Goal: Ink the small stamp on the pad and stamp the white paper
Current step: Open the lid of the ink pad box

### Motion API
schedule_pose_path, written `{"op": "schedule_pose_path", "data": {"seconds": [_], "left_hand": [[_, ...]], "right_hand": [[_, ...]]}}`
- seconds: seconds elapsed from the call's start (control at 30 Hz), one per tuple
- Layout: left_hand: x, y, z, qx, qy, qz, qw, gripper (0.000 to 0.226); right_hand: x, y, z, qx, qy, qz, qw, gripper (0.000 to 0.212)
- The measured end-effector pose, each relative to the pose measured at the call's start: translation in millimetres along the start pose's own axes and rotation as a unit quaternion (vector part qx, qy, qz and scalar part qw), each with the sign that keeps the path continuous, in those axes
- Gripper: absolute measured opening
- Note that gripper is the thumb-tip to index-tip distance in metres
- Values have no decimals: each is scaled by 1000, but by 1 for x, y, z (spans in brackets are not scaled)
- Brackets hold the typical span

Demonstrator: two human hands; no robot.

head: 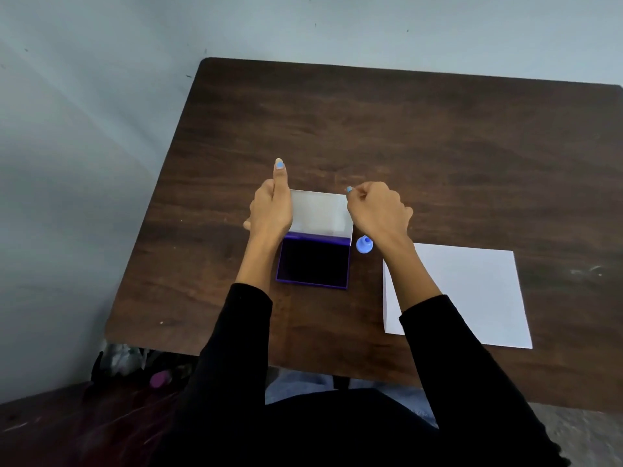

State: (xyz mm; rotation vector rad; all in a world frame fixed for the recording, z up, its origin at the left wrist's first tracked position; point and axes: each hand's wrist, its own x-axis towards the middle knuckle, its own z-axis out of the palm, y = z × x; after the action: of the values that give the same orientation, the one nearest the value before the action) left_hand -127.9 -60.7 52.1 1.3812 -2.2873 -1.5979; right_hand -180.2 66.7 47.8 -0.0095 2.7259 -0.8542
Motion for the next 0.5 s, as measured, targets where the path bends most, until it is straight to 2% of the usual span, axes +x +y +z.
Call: {"op": "schedule_pose_path", "data": {"seconds": [0.27,0.5], "left_hand": [[3,-6,3,-19,-12,-11,1000,43],[-17,-2,-5,-57,0,79,995,37]], "right_hand": [[-1,3,3,22,-14,6,1000,28],[-13,1,-27,72,59,-32,995,27]]}}
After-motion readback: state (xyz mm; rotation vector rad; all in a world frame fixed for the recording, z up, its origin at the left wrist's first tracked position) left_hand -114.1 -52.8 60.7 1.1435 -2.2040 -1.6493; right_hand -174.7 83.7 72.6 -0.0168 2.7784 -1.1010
